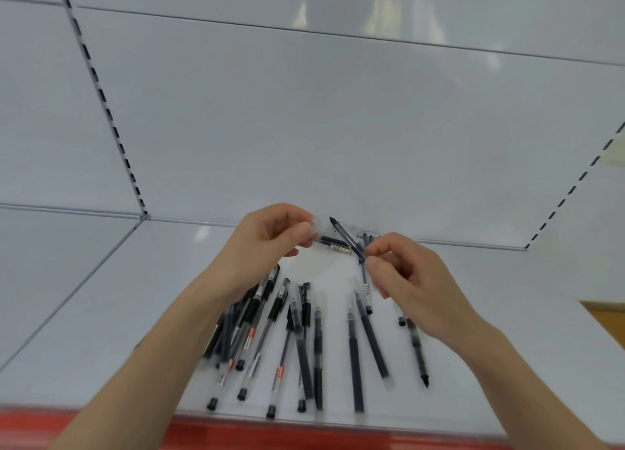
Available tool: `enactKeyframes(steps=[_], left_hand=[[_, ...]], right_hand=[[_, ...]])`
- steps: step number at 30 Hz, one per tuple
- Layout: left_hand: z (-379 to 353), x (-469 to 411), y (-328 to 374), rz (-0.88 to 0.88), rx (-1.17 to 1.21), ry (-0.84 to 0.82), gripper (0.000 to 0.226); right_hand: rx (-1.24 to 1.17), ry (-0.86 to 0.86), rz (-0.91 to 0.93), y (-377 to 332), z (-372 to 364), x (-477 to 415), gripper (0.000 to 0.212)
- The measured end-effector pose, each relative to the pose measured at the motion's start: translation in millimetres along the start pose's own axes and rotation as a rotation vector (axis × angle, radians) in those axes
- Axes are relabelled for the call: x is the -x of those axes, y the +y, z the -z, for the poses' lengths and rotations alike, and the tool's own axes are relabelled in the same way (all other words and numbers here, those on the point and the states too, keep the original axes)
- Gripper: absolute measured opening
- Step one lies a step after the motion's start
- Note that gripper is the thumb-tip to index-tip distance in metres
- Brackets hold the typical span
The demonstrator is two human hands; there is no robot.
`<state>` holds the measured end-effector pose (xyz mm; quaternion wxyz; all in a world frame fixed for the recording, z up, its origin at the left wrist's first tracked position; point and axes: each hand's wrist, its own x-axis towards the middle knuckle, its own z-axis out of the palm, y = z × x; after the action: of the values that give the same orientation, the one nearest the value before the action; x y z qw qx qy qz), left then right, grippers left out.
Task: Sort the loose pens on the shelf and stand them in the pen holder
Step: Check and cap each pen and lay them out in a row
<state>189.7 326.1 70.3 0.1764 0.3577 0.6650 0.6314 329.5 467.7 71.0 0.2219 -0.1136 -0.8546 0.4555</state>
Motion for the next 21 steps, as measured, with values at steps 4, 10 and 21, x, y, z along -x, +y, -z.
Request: enactKeyframes(steps=[4,10,21], left_hand=[[1,7,1,-0.009,0.012,-0.002,0.017],[0,10,3,-0.025,-0.016,0.002,0.018],[-13,11,12,0.257,0.661,0.132,0.020]], right_hand=[[0.007,-0.018,0.029,-2,-2,4,0.018],[0.067,-0.049,0.056,-3,0,8,0.006],[-0.017,0.026,0.089,-16,-6,20,0.003]])
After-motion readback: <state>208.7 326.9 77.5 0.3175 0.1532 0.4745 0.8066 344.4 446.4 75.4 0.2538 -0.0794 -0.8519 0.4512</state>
